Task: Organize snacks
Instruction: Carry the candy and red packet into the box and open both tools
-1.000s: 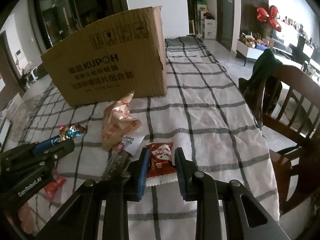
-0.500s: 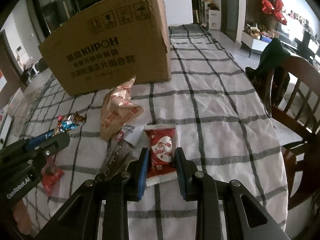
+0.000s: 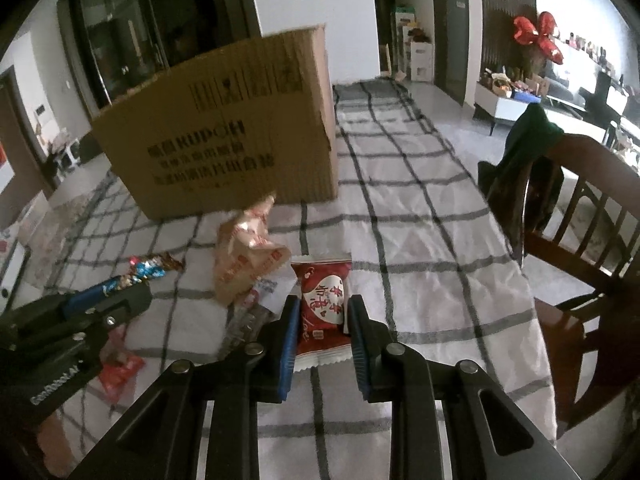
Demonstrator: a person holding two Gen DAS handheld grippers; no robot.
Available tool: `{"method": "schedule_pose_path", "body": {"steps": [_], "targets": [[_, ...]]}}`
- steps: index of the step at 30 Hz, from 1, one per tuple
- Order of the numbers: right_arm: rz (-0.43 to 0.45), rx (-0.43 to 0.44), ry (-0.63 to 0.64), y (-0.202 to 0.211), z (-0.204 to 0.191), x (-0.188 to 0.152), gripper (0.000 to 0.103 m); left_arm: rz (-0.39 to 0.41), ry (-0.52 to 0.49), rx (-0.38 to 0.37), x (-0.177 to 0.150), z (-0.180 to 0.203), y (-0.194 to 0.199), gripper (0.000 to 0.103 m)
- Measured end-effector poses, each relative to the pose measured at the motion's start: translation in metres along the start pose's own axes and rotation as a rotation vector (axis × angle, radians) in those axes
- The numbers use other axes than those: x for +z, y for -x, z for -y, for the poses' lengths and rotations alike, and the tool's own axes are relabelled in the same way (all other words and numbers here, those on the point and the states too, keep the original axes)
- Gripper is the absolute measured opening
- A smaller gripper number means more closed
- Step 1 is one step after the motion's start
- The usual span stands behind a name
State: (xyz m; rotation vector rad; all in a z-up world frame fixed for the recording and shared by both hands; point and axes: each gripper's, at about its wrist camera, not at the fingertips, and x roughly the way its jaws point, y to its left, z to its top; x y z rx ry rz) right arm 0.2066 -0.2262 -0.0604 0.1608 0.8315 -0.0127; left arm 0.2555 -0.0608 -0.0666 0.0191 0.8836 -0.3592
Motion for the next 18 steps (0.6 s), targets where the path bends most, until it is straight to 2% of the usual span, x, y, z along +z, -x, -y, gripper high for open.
{"method": "schedule_pose_path", "body": {"steps": [8, 18], "targets": [[0.096, 0.046, 0.005, 0.033, -0.008, 0.021, 0.025, 0.069, -0.008, -0.018, 0.020, 0.003, 0.029, 0.029], [0.205, 0.096, 0.034, 0.059, -0.023, 0.057, 0.025, 0.173, -0.033, -0.008, 0.060, -0.001, 0.062, 0.029]]}}
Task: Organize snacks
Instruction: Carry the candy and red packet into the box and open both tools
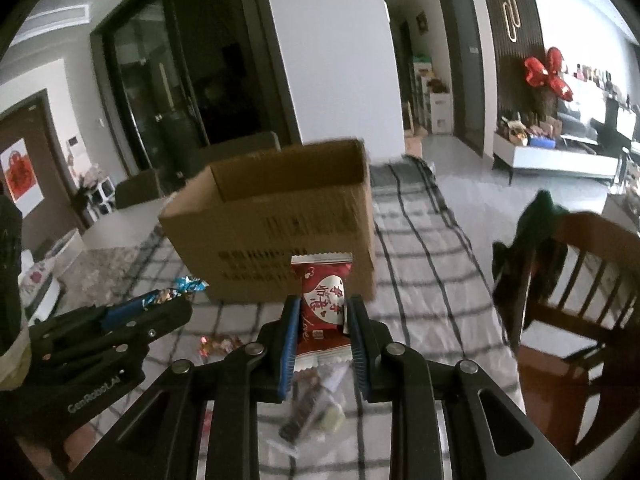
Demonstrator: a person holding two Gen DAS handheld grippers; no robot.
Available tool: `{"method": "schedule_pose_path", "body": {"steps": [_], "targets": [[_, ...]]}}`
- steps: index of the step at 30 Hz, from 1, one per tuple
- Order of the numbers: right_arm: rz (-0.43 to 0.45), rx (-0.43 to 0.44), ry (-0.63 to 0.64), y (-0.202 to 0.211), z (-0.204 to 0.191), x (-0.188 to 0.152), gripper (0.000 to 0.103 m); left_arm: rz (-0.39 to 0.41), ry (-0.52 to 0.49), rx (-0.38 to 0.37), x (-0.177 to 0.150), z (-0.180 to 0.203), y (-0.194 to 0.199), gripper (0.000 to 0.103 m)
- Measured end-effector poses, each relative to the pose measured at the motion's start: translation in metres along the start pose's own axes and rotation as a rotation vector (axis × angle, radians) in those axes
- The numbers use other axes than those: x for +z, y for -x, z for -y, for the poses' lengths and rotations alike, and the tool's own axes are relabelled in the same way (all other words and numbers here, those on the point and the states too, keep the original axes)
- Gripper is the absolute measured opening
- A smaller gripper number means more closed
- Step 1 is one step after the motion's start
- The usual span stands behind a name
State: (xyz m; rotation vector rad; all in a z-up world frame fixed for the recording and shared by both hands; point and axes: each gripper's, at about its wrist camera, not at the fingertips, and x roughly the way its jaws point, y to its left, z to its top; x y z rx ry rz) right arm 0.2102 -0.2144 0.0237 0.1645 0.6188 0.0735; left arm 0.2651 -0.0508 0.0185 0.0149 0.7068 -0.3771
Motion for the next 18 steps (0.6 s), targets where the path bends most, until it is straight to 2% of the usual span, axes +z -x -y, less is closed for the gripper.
{"method": "schedule_pose_path", "body": {"steps": [10, 18], "targets": [[0.089, 0.033, 0.033, 0.002, -0.015, 0.045, 0.025, 0.094, -0.040, 0.024, 0.049, -0.007, 0.017, 0.029], [0.117, 0.046, 0.058, -0.009, -0.023, 0.080, 0.025, 0.106, -0.049, 0.047, 0.081, -0.019, 0.006, 0.029]]}}
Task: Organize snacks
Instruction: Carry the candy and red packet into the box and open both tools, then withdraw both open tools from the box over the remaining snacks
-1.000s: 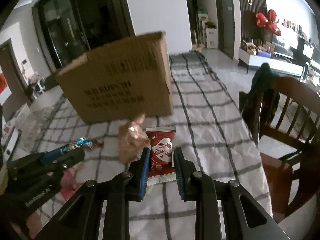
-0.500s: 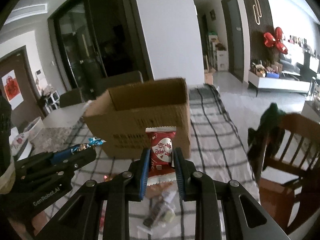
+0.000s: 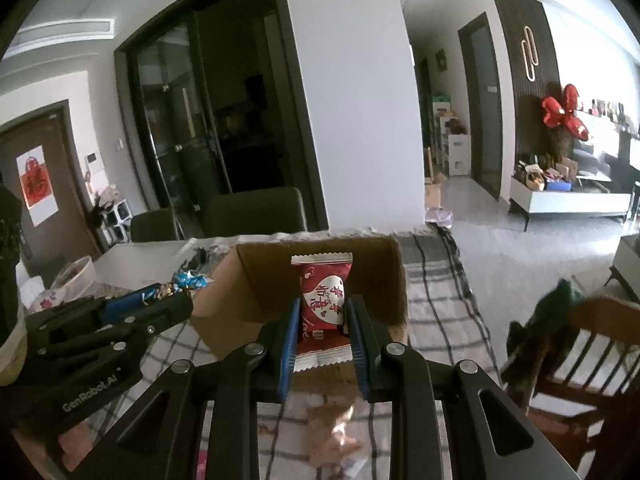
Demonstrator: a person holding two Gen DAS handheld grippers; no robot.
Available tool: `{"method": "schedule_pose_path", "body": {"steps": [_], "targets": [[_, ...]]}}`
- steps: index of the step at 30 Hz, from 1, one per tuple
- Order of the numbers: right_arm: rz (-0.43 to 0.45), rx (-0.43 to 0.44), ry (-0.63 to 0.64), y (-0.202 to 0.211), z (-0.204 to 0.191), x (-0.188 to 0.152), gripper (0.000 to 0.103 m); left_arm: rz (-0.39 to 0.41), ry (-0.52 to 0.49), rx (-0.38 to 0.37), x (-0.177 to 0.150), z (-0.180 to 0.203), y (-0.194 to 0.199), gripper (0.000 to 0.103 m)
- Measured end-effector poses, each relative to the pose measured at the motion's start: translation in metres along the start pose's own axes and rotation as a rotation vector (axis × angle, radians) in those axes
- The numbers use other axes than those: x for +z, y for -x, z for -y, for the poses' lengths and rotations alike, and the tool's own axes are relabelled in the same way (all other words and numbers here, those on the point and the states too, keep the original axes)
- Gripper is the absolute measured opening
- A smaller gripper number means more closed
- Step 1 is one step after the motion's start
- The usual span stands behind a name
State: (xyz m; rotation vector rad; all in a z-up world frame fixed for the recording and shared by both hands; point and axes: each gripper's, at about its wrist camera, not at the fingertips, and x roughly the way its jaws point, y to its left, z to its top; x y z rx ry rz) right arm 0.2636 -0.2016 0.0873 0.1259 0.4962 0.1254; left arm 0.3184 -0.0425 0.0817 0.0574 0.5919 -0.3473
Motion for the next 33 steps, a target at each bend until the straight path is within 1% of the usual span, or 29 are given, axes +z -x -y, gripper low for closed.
{"method": "schedule_pose_path", "body": {"steps": [7, 12, 15, 16, 17, 20, 22, 23, 24, 28, 33], "targets": [[-0.024, 0.001, 0.031, -0.027, -0.002, 0.018, 0.025, -0.039, -0.001, 0.010, 0.014, -0.010, -0.028, 0.029], [-0.055, -0.001, 0.029, -0.050, 0.003, 0.022, 0.025, -0.070, -0.006, 0.016, 0.021, -0.014, -0.052, 0.029], [-0.080, -0.006, 0.026, -0.063, 0.006, 0.023, 0.025, -0.088, -0.015, 0.024, 0.024, -0.016, -0.066, 0.032], [-0.086, -0.010, 0.026, -0.067, 0.007, 0.023, 0.025, -0.093, -0.016, 0.027, 0.025, -0.017, -0.070, 0.036], [-0.096, -0.012, 0.024, -0.071, 0.008, 0.023, 0.025, -0.097, -0.015, 0.031, 0.025, -0.018, -0.073, 0.043], [-0.121, -0.023, 0.025, -0.081, 0.009, 0.023, 0.026, -0.117, -0.015, 0.042, 0.025, -0.023, -0.084, 0.053], [-0.145, -0.028, 0.020, -0.087, 0.010, 0.021, 0.031, -0.116, -0.010, 0.066, 0.023, -0.026, -0.085, 0.057], [-0.148, -0.031, 0.016, -0.089, 0.011, 0.021, 0.043, -0.113, -0.007, 0.068, 0.022, -0.027, -0.083, 0.061], [-0.144, -0.040, 0.015, -0.089, 0.009, 0.021, 0.050, -0.111, -0.003, 0.070, 0.020, -0.028, -0.082, 0.063], [-0.124, -0.078, 0.047, -0.078, 0.006, 0.015, 0.050, -0.091, -0.012, 0.092, 0.015, -0.026, -0.068, 0.066], [-0.122, -0.064, 0.042, -0.065, 0.005, 0.010, 0.051, -0.068, -0.033, 0.096, 0.009, -0.020, -0.048, 0.066]]}}
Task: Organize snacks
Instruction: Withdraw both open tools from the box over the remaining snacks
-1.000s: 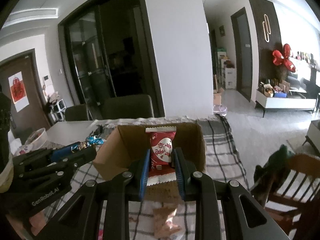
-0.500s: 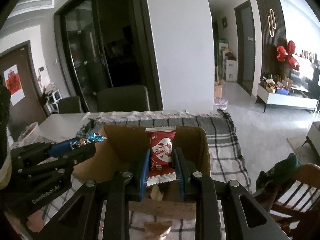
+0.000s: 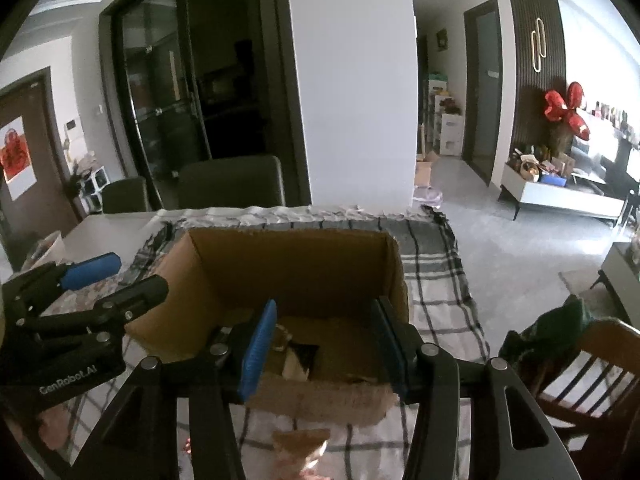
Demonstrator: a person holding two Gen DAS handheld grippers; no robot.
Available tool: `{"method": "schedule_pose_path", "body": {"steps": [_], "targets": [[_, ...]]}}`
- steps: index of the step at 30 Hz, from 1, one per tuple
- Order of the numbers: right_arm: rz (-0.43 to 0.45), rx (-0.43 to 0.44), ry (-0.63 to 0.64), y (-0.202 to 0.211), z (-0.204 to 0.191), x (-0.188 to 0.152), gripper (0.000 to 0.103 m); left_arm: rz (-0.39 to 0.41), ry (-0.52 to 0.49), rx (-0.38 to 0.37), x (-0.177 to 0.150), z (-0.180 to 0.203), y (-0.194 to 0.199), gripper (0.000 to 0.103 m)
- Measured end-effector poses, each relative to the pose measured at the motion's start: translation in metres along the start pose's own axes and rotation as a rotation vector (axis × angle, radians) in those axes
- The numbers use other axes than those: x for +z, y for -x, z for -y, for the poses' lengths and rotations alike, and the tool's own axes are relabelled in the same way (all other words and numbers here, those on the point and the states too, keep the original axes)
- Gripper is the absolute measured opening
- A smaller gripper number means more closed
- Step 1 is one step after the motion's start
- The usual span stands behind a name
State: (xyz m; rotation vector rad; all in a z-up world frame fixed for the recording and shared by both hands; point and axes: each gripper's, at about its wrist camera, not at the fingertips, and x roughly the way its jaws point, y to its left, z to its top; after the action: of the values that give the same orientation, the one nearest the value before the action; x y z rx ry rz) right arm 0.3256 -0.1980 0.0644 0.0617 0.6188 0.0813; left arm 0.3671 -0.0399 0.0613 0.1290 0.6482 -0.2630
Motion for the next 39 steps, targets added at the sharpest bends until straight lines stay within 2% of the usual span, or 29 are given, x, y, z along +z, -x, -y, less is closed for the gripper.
{"method": "schedule_pose_path", "body": {"steps": [5, 12, 20, 39], "targets": [[0.002, 0.012, -0.007, 0.015, -0.003, -0.007, 0.051, 0.026, -0.015, 0.001, -0.009, 0.002, 0.021, 0.066], [-0.023, 0.026, 0.006, 0.025, -0.011, -0.026, 0.051, 0.022, -0.028, -0.001, -0.029, 0.003, 0.036, 0.066], [-0.079, 0.025, 0.014, 0.024, -0.017, -0.048, 0.051, -0.021, -0.019, -0.009, -0.054, 0.001, 0.038, 0.066], [-0.227, 0.042, 0.004, -0.002, -0.016, -0.102, 0.051, -0.172, -0.033, -0.049, -0.117, 0.005, 0.006, 0.066]]}}
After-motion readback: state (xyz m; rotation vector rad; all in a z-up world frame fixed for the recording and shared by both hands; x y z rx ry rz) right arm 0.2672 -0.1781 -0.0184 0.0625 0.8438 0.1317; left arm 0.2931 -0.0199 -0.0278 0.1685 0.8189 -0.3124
